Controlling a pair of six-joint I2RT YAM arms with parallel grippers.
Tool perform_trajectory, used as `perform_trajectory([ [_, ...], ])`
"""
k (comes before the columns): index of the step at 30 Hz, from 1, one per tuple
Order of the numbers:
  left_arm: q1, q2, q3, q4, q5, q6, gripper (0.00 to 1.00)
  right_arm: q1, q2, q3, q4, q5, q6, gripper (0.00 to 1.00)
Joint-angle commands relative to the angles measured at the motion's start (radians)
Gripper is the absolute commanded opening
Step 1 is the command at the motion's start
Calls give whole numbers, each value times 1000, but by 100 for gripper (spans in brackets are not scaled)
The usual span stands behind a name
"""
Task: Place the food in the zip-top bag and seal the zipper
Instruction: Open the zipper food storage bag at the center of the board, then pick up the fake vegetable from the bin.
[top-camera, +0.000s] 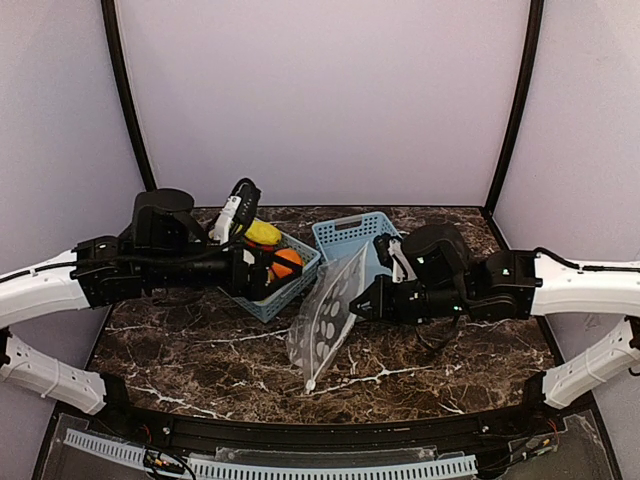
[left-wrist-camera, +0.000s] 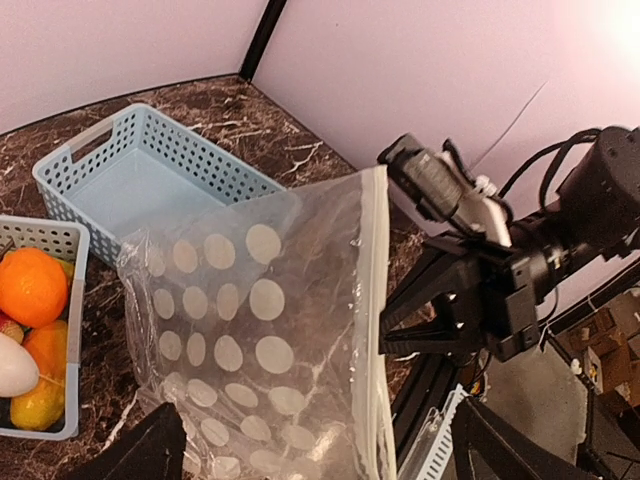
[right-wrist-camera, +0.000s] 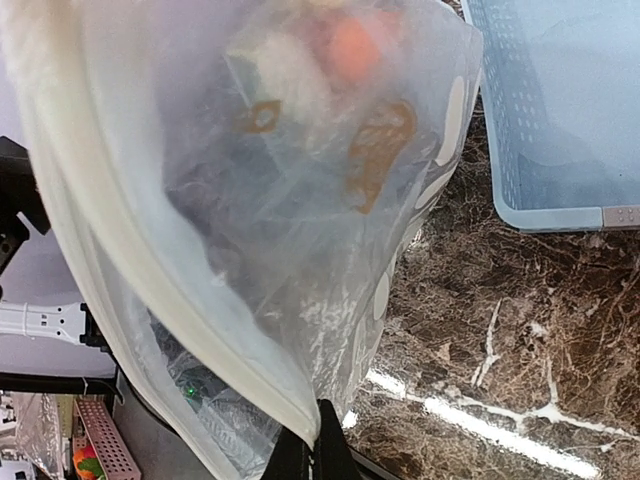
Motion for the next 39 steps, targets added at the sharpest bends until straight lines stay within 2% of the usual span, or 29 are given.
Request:
perform_trajectory([
  [1, 77, -58, -10, 54, 100, -68, 94, 10, 15, 38, -27, 36, -21, 0],
  [8, 267, -28, -84, 16, 122, -184, 94, 11, 12, 84, -53, 41, -62, 0],
  [13, 384, -12, -163, 68, 83, -255, 94, 10, -22, 102, -65, 44, -82, 0],
  [17, 446, 31, -188, 108, 58, -299, 90, 10, -32, 129, -72, 22, -111, 0],
  [29, 546, 248, -171, 233, 70, -337, 77, 10, 5, 149, -67, 21, -132, 0],
  [39, 570, 387, -99, 211, 59, -290, 75, 10, 38, 172, -62, 9, -154, 0],
])
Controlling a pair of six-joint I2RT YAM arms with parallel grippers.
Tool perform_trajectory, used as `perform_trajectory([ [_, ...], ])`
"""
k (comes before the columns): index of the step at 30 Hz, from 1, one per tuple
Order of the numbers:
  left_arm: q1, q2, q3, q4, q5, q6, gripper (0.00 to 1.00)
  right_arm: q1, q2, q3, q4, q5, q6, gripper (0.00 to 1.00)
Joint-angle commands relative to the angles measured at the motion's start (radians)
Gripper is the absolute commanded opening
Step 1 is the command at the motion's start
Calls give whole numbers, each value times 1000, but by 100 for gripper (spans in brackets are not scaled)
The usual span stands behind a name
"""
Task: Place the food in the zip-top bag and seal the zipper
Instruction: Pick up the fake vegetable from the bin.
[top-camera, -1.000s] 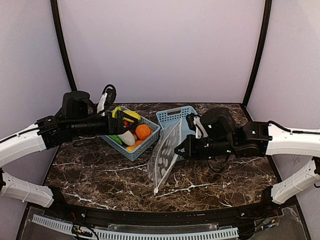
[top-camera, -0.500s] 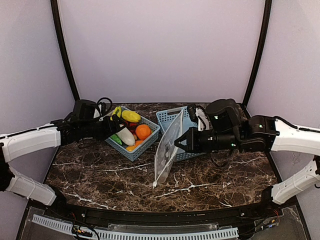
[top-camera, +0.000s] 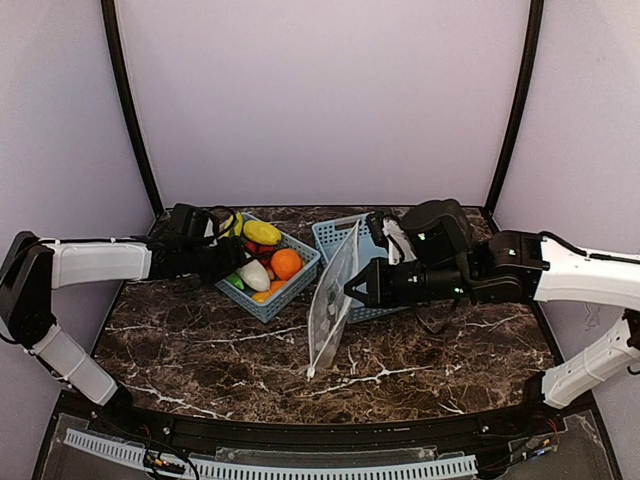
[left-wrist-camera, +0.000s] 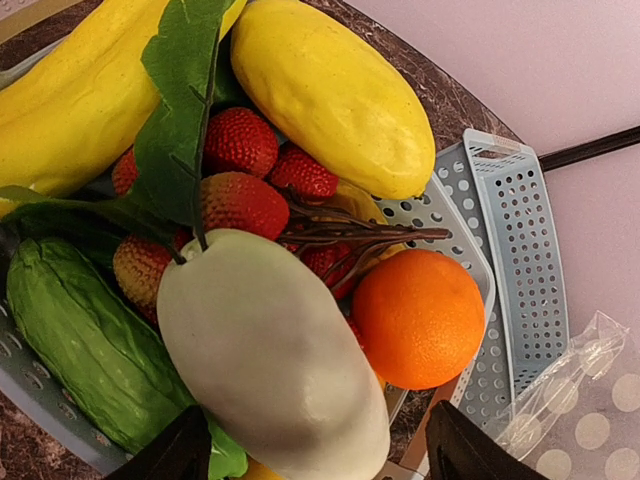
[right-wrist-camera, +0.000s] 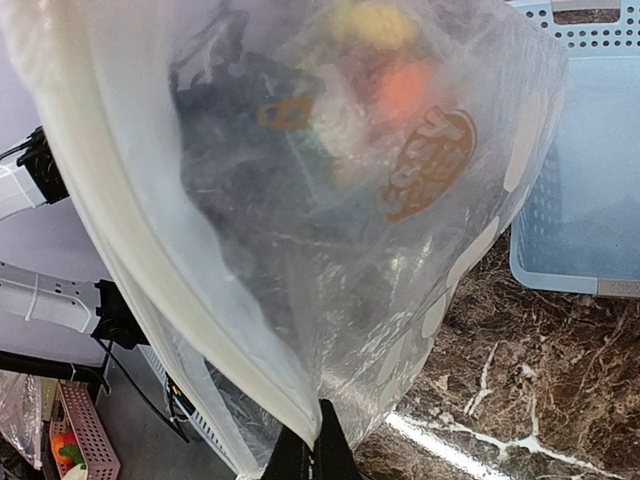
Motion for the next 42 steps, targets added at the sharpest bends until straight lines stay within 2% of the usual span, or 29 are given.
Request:
perform_trajectory([
  [1, 9, 26, 38, 2, -13, 26, 75, 9, 18, 41, 13, -8, -19, 0],
  [19, 16, 148, 85, 2, -13, 41, 80, 10, 38, 48, 25, -27, -39, 0],
  [34, 17, 150, 80, -8, -47, 59, 63, 10, 34, 38, 29, -23, -38, 0],
  [42, 17, 101, 78, -7, -50, 71, 58, 10, 38, 37, 31, -23, -39, 0],
])
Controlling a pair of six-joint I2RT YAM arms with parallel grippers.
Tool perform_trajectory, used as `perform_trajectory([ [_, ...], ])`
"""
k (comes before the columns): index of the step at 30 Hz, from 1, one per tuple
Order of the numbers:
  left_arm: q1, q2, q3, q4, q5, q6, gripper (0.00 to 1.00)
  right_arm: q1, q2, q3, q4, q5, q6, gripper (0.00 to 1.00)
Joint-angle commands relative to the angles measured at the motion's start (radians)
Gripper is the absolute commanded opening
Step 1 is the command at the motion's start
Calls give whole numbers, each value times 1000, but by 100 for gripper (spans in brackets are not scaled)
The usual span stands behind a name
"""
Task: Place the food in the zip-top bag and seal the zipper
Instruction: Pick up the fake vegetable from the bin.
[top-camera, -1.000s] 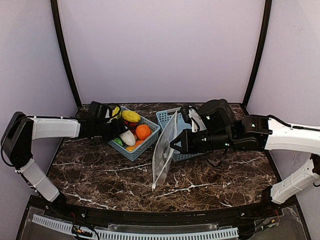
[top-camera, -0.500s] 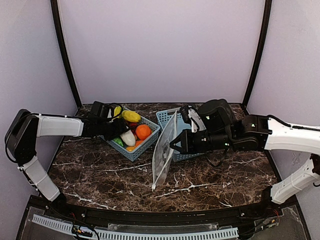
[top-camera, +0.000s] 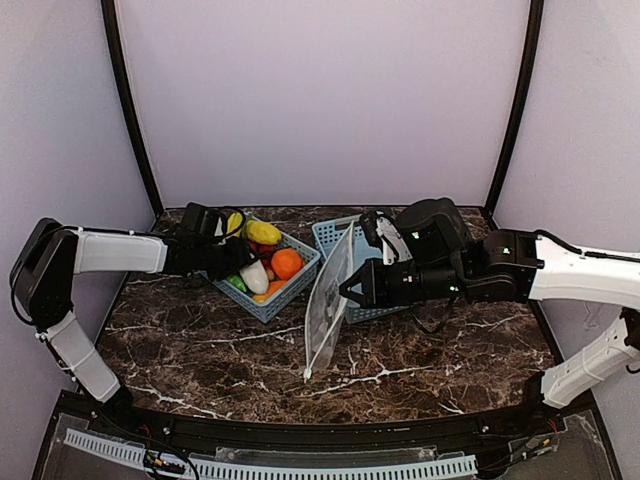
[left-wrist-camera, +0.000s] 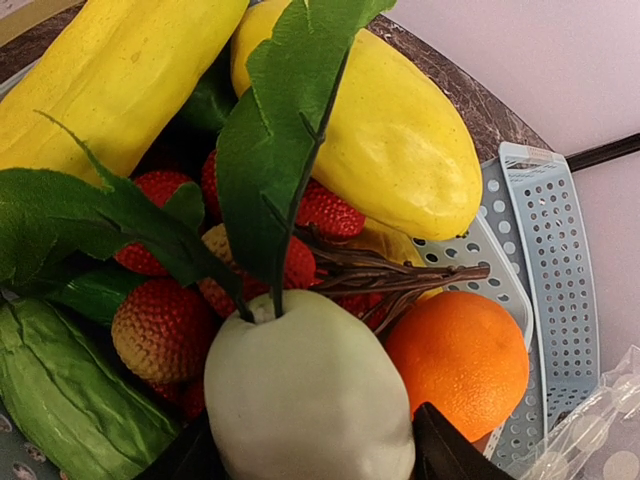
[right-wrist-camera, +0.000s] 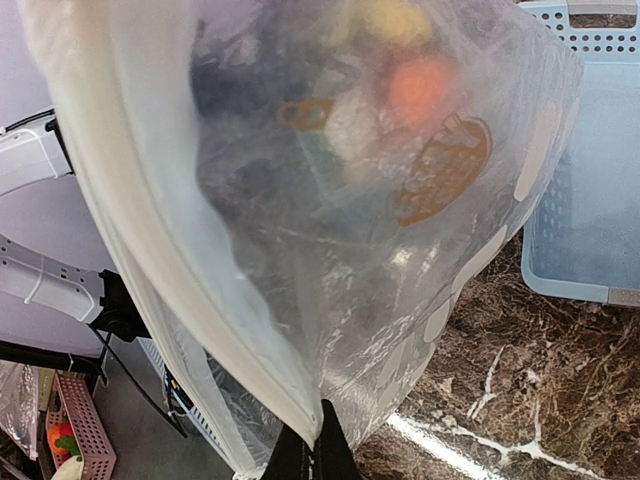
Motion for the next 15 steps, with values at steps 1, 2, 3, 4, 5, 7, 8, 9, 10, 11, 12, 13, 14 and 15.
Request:
perform_trajectory([
  [1, 6, -59, -8, -36, -13, 22, 57, 9, 7, 14, 26, 1, -10, 0],
  [2, 5, -78, -13, -29, -13, 24, 57, 9, 7, 14, 25, 0, -10, 0],
  [3, 5, -92, -26, -11, -11, 27, 57, 10, 7, 13, 27, 1, -9, 0],
  [4, 5, -125, -33, -1, -10, 30, 57, 10, 7, 12, 27, 2, -11, 0],
  [5, 4, -143, -48, 20, -6, 41, 56, 9, 9, 12, 27, 1, -9, 0],
  [7, 5, -204, -70, 40, 4, 76, 55, 9, 10, 11, 28, 4, -8, 0],
  [8, 4, -253, -77, 44, 10, 88, 55, 10, 11, 10, 29, 3, -9, 0],
  [9, 4, -277, -94, 56, 29, 119, 55, 9, 13, 10, 31, 2, -10, 0],
  [10, 4, -330, -114, 59, 38, 135, 55, 9, 14, 10, 33, 3, -10, 0],
  [11, 4, -356, -125, 63, 58, 161, 54, 10, 16, 11, 35, 3, -12, 0],
  [12, 4, -409, -146, 64, 71, 176, 54, 9, 19, 13, 38, 2, -14, 0],
  [13, 4, -462, -156, 64, 104, 206, 54, 10, 23, 17, 40, 2, -18, 0],
  [14, 3, -488, -177, 65, 126, 218, 54, 10, 26, 20, 41, 4, -22, 0],
  [15, 3, -536, -186, 68, 172, 237, 54, 10, 31, 25, 42, 4, -26, 0],
])
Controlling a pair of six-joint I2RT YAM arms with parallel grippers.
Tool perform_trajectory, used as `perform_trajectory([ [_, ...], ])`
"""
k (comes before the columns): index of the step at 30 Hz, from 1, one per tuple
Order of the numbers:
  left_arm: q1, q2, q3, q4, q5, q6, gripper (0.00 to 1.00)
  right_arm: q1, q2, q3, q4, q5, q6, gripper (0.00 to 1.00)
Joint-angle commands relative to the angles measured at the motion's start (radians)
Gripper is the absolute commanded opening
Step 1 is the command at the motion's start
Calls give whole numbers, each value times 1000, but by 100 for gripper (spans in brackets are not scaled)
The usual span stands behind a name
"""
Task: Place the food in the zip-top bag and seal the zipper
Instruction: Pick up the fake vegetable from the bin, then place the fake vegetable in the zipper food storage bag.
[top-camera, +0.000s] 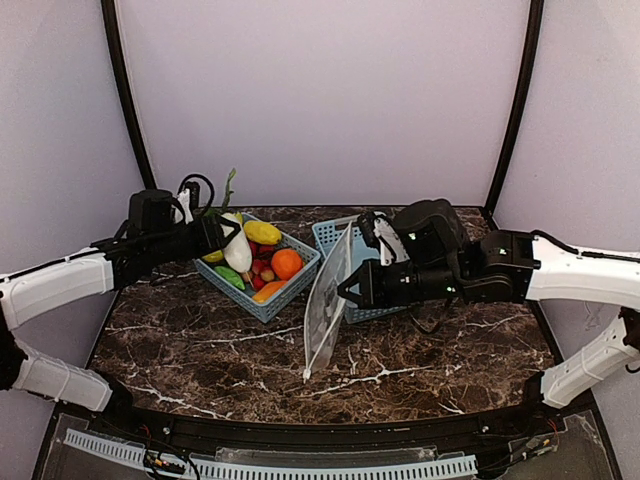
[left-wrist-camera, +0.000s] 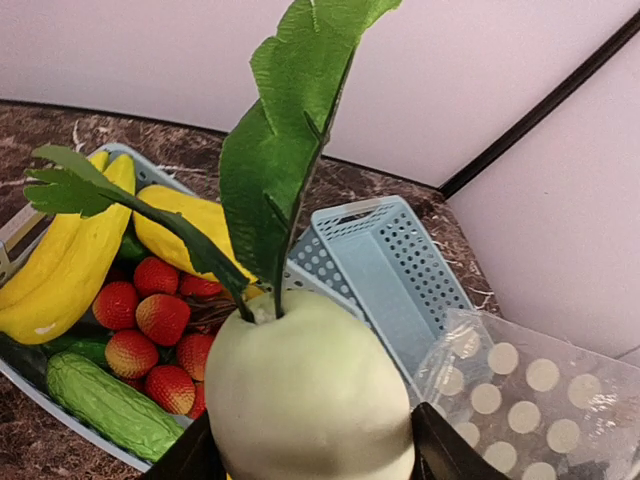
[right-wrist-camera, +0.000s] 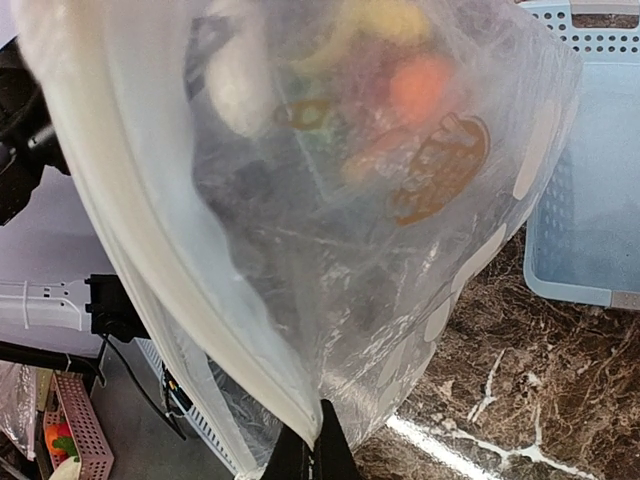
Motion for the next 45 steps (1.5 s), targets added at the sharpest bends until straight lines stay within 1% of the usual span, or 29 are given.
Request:
perform_trajectory([
  [1, 1, -166, -79, 33, 149, 117, 54, 10, 26, 28, 35, 7, -27, 0],
  [3, -10, -230, -98, 38, 217, 128, 53, 10, 34, 34, 42, 9, -35, 0],
  [5, -53, -288, -106, 41, 267, 136, 52, 10, 45, 40, 52, 8, -45, 0],
  [6, -70, -320, -107, 43, 268, 144, 52, 10, 53, 44, 56, 5, -48, 0],
  [8, -137, -353, -103, 53, 246, 162, 52, 9, 69, 53, 62, -5, -53, 0],
  [9, -190, -359, -96, 64, 223, 174, 52, 10, 78, 60, 65, -12, -55, 0],
  [10, -212, -363, -91, 71, 214, 179, 52, 10, 86, 65, 69, -17, -55, 0],
  [11, -257, -360, -78, 86, 197, 182, 52, 10, 94, 69, 74, -25, -56, 0],
  [17, -438, -297, -29, 211, 127, 210, 52, 11, 108, 85, 100, -47, -54, 0],
  [22, -544, -244, 10, 307, 80, 268, 52, 9, 99, 79, 102, -36, -48, 0],
  [24, -588, -215, 20, 314, 19, 314, 52, 10, 100, 78, 101, -40, -48, 0],
  [32, -637, -115, 35, 297, -125, 486, 50, 10, 76, 68, 105, -51, -35, 0],
  [34, -641, -101, 32, 281, -166, 511, 50, 10, 63, 64, 110, -53, -33, 0],
  [37, -648, -86, 32, 246, -189, 531, 50, 10, 50, 64, 115, -63, -33, 0],
  [41, -677, -74, 35, 194, -276, 571, 50, 9, 41, 60, 117, -77, -30, 0],
  [45, -690, -65, 40, 131, -286, 585, 50, 7, 37, 56, 121, -85, -24, 0],
])
